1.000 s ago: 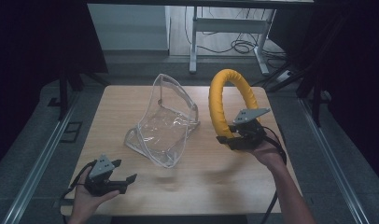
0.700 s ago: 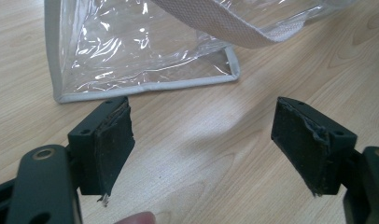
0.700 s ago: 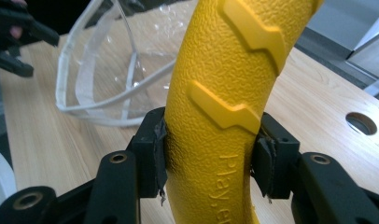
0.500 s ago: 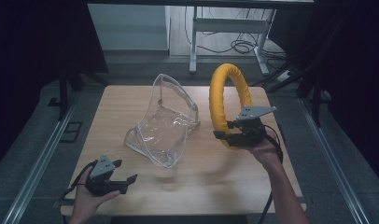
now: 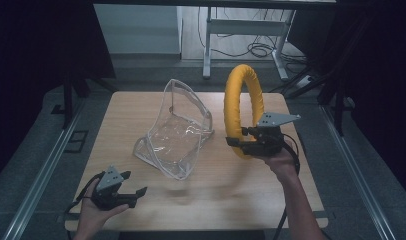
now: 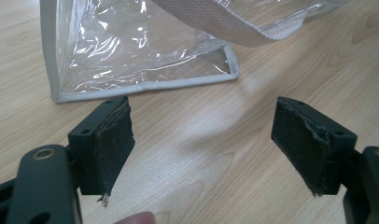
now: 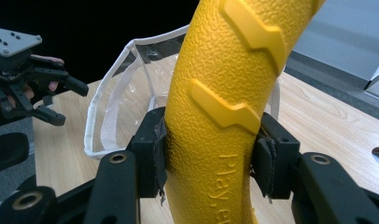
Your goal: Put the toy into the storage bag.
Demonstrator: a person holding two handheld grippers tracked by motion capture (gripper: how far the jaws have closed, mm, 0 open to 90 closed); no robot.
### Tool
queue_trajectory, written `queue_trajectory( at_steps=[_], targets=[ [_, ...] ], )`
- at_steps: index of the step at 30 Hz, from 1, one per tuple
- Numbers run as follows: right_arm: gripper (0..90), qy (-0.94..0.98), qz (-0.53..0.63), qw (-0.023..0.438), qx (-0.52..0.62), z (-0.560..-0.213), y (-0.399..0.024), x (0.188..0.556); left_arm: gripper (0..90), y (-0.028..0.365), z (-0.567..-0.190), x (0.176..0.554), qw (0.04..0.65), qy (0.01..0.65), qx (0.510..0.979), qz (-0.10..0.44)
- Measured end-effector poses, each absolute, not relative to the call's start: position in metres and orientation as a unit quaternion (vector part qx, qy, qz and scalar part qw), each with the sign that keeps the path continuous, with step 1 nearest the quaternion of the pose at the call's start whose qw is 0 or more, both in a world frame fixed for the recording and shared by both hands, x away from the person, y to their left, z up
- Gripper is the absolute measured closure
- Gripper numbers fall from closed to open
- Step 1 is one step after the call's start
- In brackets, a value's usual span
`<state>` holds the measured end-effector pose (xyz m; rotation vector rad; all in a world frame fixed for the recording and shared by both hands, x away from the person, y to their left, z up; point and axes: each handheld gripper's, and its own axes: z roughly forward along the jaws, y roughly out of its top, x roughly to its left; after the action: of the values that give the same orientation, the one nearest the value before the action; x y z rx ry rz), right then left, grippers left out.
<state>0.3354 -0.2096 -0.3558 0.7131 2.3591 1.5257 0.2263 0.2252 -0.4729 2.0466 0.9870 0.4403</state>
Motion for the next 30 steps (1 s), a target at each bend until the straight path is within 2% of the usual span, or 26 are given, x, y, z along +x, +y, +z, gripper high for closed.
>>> queue_trajectory(
  at_steps=[30],
  targets=[
    [51.5, 0.767, 0.588, 0.117, 0.228, -0.343, -0.198, 0.335, 20.7, 0.226, -0.472, 0.226, 0.402, 0.391, 0.809, 0.175]
  ],
)
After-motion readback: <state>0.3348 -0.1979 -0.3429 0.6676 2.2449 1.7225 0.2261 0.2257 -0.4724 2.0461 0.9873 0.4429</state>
